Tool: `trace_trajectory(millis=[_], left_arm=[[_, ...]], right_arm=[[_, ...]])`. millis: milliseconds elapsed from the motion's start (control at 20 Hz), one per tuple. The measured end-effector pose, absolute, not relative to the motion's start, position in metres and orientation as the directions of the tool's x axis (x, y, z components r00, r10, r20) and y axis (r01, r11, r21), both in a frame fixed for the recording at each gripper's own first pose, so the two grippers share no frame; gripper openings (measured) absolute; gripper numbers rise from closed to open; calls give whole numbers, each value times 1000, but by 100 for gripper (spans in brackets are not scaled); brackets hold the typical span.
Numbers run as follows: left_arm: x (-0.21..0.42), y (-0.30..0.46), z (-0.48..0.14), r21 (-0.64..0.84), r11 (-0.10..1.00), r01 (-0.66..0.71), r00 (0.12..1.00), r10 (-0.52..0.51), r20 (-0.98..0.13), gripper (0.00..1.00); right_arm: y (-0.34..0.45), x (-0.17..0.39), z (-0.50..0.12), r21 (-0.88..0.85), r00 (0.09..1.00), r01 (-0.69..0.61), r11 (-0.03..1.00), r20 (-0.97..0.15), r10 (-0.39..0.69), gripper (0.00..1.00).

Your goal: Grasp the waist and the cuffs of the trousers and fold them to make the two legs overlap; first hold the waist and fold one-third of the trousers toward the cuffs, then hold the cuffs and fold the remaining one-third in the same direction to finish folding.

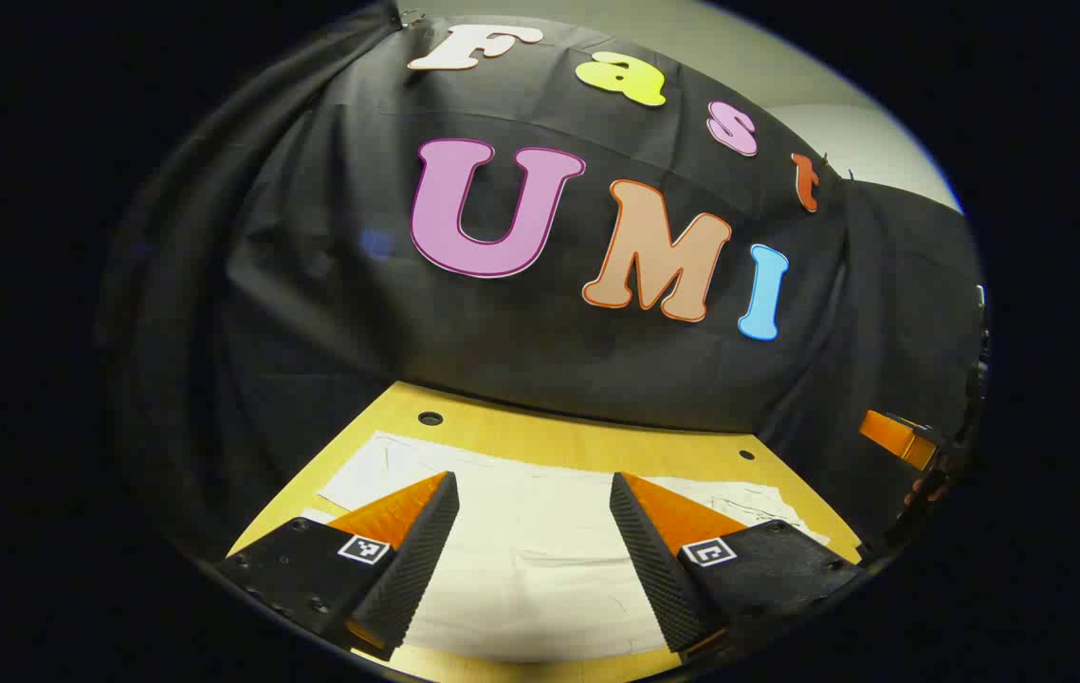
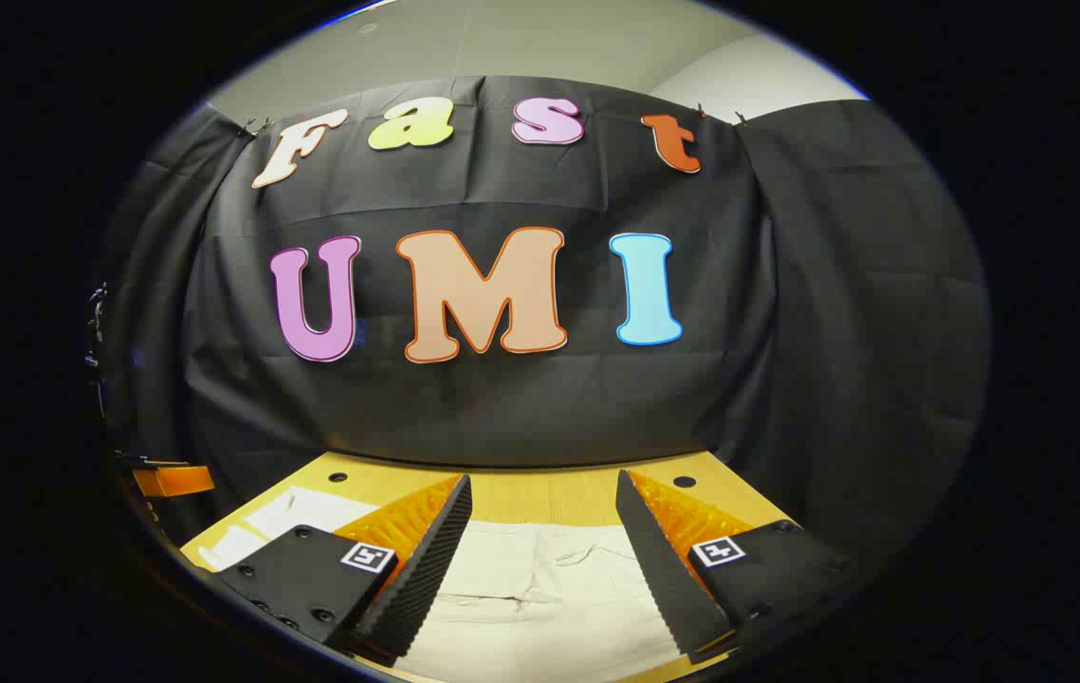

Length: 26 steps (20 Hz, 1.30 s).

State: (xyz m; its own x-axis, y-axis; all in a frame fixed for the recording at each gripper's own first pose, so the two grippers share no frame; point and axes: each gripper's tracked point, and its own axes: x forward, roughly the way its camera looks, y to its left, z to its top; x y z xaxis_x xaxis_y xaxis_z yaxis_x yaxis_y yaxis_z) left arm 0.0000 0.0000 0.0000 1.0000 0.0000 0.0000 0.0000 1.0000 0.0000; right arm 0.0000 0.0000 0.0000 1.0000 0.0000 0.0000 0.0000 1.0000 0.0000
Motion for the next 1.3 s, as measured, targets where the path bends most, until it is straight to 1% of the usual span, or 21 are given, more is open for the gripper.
trace_trajectory(millis=[50, 100, 150, 200, 250, 300, 350, 400, 850, 950, 1100, 1150, 1200, 1300], left_arm=[[1, 2, -1, -2, 1000, 0, 1000, 0, -2, 95], [2, 4, -1, -2, 1000, 2, 1000, -2, -4, 95], [3, 7, -2, -1, 1000, 6, 1000, -6, -7, 96], [4, 9, -3, 1, 1000, 11, 1000, -11, -12, 95], [5, 11, -5, 4, 1000, 16, 1000, -16, -15, 96], [7, 14, -5, 6, 1000, 21, 1000, -21, -19, 95], [7, 16, -6, 7, 1000, 26, 999, -26, -22, 95], [8, 18, -7, 7, 999, 32, 999, -32, -25, 95], [8, 42, -12, 20, 998, 63, 997, -62, -41, 95], [4, 42, -23, 41, 992, 117, 991, -113, -77, 95], [-6, 43, -44, 63, 977, 203, 968, -190, -163, 96], [-10, 41, -51, 72, 969, 237, 956, -219, -193, 96], [-12, 41, -61, 87, 959, 271, 942, -246, -227, 96], [-18, 44, -86, 134, 935, 329, 904, -271, -329, 95]], right_arm=[[2, 1, 0, -1, 1000, 3, 1000, -1, -3, 98], [3, 2, 0, -2, 1000, 6, 1000, -1, -6, 95], [6, 3, 0, -3, 1000, 10, 1000, -2, -10, 95], [8, 4, 0, -4, 1000, 13, 1000, -5, -13, 98], [11, 4, -2, -5, 1000, 17, 1000, -6, -17, 98], [12, 4, -2, -9, 1000, 22, 1000, -7, -22, 95], [14, 3, -4, -13, 1000, 26, 1000, -9, -26, 95], [16, 3, -4, -14, 1000, 26, 1000, -14, -27, 98], [40, 1, 4, -29, 1000, 24, 999, 0, -24, 98], [42, -1, 4, -35, 1000, 21, 999, 0, -21, 98], [43, -6, 0, -29, 1000, 18, 999, -12, -19, 98], [41, -9, -3, -30, 1000, 24, 999, -17, -25, 96], [38, -11, -6, -32, 999, 32, 999, -22, -33, 98], [32, -17, -11, -38, 998, 45, 998, -37, -46, 98]])
